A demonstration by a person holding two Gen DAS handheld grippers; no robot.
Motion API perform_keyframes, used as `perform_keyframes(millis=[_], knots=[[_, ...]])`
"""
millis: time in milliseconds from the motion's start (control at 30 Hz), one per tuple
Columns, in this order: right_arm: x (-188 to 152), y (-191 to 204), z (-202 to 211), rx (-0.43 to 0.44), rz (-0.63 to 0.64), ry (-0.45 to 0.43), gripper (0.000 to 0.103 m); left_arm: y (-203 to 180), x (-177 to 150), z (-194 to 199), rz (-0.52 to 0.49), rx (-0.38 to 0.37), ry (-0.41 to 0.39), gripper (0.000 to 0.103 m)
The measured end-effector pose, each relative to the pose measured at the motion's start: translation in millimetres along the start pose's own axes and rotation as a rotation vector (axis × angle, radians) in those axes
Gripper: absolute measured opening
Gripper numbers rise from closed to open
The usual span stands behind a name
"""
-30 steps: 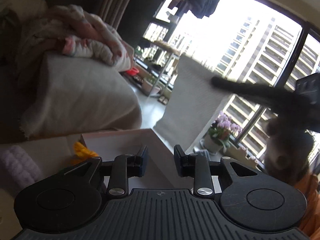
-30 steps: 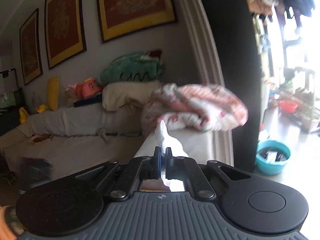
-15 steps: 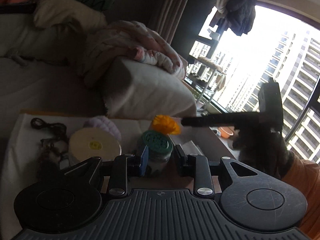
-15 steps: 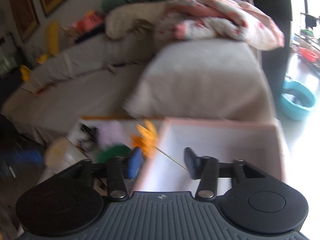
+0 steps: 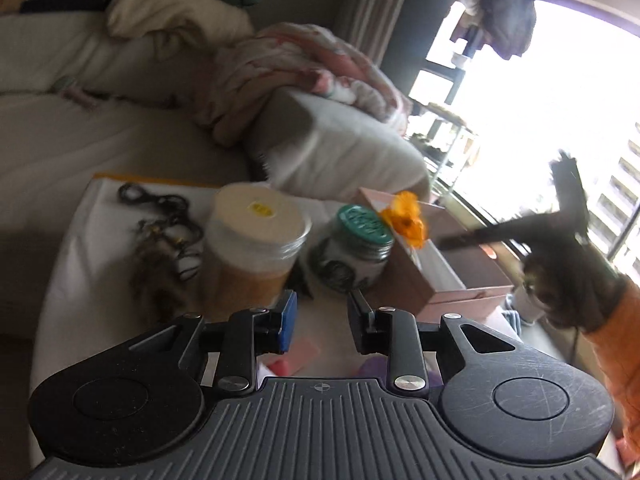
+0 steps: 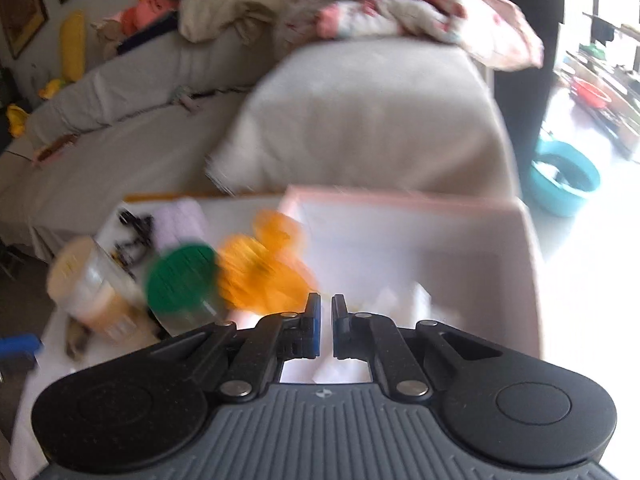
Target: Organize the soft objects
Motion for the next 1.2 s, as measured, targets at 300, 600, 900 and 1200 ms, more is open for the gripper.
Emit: perform_keyframes(millis=[300,600,900,1200], knots=[[-14,0,28,0.085,-0.021,-0.075,0.024,-2,-15,-4,-0.036,0.075,0.034,0.031],[32,32,-23,0.197,-0.087,-0.107,0.044,-19,-19,-11,-0.031,0.020,0.050,0.031],[50,39,38,0.166,0.103,-0.181,0.007,-9,-19,-10,0.019,0.037,0.041,0.031],[35,34,52,0.157,0.254,-0.131,0.037,-25,-25,-20,0.000,0.017,0.060,0.031]])
Point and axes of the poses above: each gripper's, at about its wrist camera, not at the fingertips, and z roughly against the way its jaws point, y to its left, x to its top, the point moved 4 cm from there along -z, roughly the way its jaws point, and after that the axes turned 12 degrees about x, right-handed, at the moved point
